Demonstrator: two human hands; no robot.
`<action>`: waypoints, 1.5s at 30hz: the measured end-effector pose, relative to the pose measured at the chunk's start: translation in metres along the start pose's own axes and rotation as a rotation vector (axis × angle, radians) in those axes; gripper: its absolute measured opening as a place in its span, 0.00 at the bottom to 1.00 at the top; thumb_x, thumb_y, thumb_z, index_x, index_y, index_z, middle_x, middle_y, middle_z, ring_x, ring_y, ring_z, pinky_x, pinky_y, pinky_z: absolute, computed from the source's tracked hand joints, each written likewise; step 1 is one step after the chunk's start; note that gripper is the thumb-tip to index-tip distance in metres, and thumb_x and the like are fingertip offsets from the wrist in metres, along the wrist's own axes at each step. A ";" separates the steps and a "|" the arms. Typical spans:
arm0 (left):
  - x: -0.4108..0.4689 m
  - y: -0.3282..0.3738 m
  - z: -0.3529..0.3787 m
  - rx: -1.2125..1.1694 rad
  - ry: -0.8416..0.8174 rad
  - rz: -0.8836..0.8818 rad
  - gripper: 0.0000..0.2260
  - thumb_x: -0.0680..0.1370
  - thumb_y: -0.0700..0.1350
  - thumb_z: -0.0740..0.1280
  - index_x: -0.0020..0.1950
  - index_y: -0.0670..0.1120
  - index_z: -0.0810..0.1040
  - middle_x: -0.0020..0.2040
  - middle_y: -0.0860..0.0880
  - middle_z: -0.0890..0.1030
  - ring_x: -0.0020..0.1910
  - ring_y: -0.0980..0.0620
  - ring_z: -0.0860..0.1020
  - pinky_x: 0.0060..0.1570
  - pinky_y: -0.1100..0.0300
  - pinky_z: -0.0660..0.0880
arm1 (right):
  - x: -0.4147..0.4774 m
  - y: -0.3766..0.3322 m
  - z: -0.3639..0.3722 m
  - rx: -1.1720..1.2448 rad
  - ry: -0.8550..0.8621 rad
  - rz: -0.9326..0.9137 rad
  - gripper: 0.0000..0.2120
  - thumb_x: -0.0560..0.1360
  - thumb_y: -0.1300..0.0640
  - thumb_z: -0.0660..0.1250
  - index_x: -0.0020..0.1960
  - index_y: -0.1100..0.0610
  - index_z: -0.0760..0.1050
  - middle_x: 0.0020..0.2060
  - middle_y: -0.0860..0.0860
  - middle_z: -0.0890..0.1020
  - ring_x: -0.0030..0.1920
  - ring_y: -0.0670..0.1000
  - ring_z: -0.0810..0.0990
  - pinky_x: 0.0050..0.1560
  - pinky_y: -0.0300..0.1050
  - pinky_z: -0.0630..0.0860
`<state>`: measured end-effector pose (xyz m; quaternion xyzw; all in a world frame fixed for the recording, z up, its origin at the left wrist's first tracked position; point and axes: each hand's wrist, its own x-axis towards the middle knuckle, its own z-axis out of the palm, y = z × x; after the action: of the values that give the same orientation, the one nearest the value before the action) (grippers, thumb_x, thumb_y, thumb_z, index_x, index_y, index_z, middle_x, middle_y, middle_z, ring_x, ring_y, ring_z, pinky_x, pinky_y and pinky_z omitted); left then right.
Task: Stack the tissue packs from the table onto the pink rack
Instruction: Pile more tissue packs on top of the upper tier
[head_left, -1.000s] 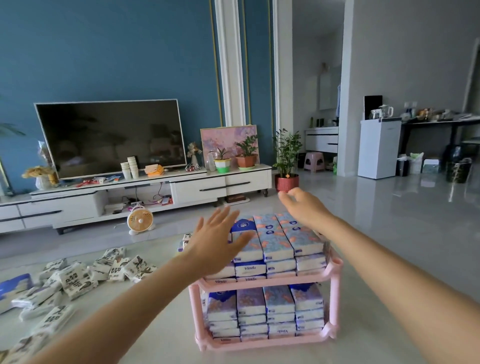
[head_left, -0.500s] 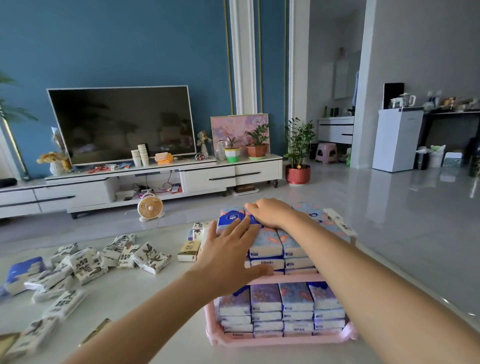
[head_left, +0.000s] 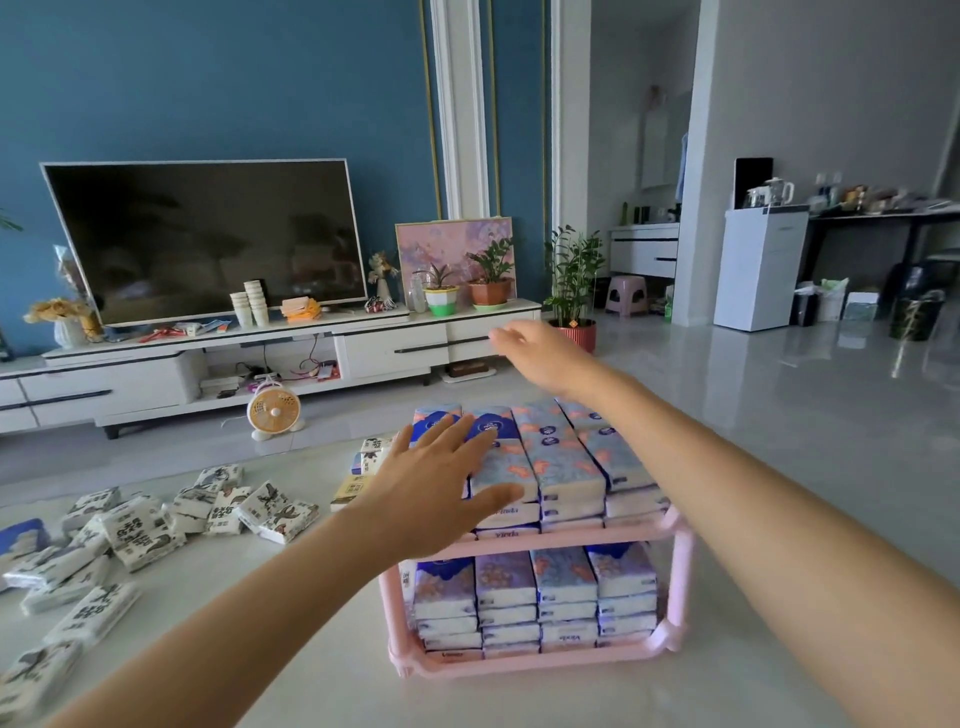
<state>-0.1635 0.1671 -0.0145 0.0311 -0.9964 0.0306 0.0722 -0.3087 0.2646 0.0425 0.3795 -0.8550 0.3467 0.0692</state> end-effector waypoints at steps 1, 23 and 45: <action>0.001 -0.001 0.000 0.007 -0.014 0.001 0.32 0.75 0.67 0.46 0.76 0.55 0.47 0.77 0.53 0.47 0.75 0.54 0.47 0.74 0.49 0.42 | -0.006 0.004 -0.013 0.008 0.015 -0.014 0.22 0.80 0.50 0.53 0.51 0.68 0.74 0.46 0.61 0.79 0.47 0.57 0.76 0.47 0.48 0.69; 0.142 0.052 -0.027 -0.627 -0.044 -0.173 0.23 0.83 0.52 0.48 0.68 0.38 0.68 0.67 0.39 0.70 0.65 0.42 0.69 0.60 0.55 0.66 | -0.146 0.071 0.006 0.545 0.507 0.036 0.26 0.64 0.51 0.63 0.61 0.38 0.66 0.61 0.22 0.59 0.67 0.27 0.55 0.59 0.20 0.53; 0.152 0.023 -0.009 -0.524 -0.148 -0.109 0.27 0.80 0.60 0.47 0.65 0.44 0.73 0.65 0.46 0.73 0.63 0.46 0.71 0.66 0.55 0.63 | -0.144 0.064 -0.005 0.121 0.142 0.019 0.41 0.68 0.33 0.63 0.72 0.37 0.44 0.71 0.33 0.41 0.73 0.40 0.35 0.75 0.50 0.42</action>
<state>-0.3141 0.1818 0.0148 0.0668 -0.9699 -0.2342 0.0065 -0.2529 0.3839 -0.0430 0.3495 -0.8289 0.4245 0.1033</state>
